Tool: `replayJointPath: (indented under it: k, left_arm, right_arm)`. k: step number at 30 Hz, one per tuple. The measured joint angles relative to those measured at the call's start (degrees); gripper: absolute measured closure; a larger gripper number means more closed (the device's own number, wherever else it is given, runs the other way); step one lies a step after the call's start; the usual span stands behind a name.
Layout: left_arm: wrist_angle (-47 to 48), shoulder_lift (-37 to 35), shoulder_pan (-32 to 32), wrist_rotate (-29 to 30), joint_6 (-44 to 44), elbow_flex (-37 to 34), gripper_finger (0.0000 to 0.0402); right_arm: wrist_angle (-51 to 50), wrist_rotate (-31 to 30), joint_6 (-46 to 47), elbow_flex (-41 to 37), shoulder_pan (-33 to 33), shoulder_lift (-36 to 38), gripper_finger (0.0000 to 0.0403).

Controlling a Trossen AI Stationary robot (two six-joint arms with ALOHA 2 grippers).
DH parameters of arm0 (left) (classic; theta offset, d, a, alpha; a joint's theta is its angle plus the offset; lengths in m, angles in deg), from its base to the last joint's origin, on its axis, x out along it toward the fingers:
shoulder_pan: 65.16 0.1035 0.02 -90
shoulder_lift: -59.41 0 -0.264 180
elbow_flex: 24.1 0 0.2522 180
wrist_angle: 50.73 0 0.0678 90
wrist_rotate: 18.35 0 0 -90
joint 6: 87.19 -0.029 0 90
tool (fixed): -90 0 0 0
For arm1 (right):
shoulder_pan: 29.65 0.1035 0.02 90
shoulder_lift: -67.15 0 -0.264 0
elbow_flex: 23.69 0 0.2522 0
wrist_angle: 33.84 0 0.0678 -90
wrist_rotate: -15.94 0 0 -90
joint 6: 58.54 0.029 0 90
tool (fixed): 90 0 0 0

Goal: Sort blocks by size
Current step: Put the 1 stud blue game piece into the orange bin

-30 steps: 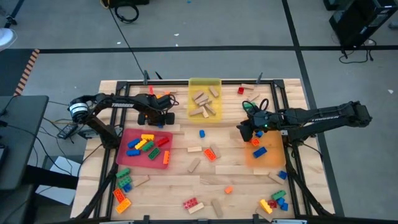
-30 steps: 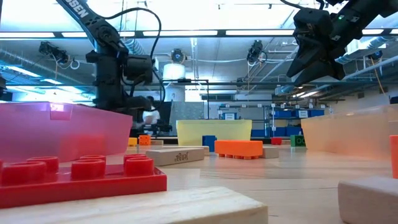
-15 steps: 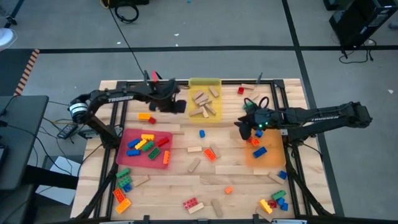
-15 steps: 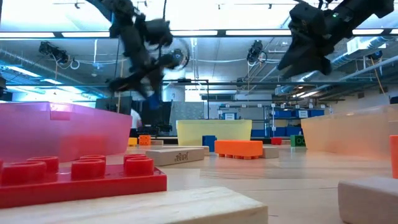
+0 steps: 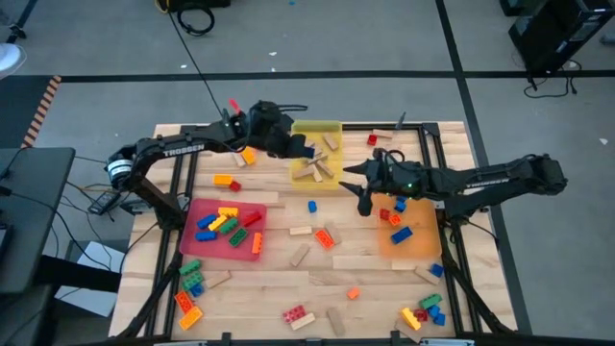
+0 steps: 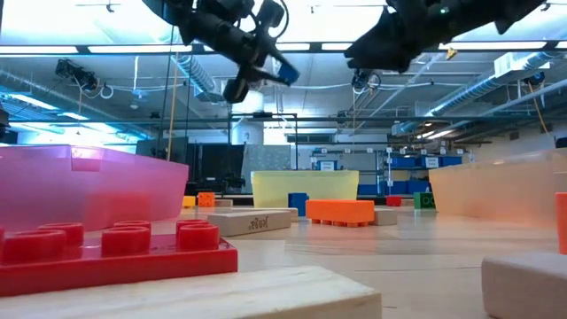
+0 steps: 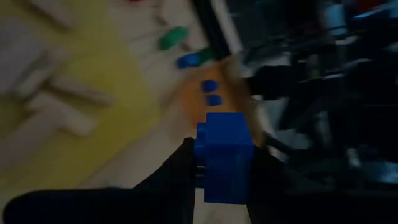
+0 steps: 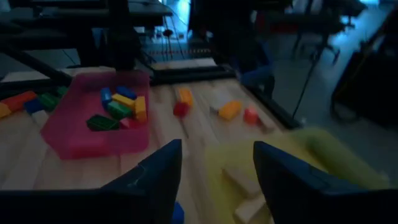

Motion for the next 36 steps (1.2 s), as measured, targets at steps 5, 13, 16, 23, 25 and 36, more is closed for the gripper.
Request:
replayJointPath:
  k: [5,13,16,23,25,36]
  left_arm:
    - [-4.7,0.3,-0.3,-4.3,1.6,0.0,0.0300]
    - [-5.8,0.4,-1.6,-7.2,1.9,0.0,0.0300]
    - [-6.9,0.4,-2.3,-7.9,2.3,0.0,0.0300]
    - [-8.1,0.4,-3.5,-9.5,2.6,0.0,0.0300]
    - [-8.6,0.4,-3.8,-9.4,2.6,0.0,0.0300]
    - [-20.3,7.3,-5.7,-13.1,8.3,0.0,0.0300]
  right_arm:
    - [10.2,1.4,-7.6,0.0,-0.1,-4.0,0.0137]
    - [25.1,1.1,-14.5,0.0,-1.8,-10.3,0.0066]
    - [27.0,2.6,-15.3,0.0,-2.0,-12.1,0.0060]
    - [33.7,3.1,-16.6,0.0,-1.9,-15.2,0.0075]
    - [34.8,3.1,-16.6,0.0,-2.1,-15.6,0.0081]
    - [35.0,4.7,-16.7,0.0,-2.9,-16.4,0.0103]
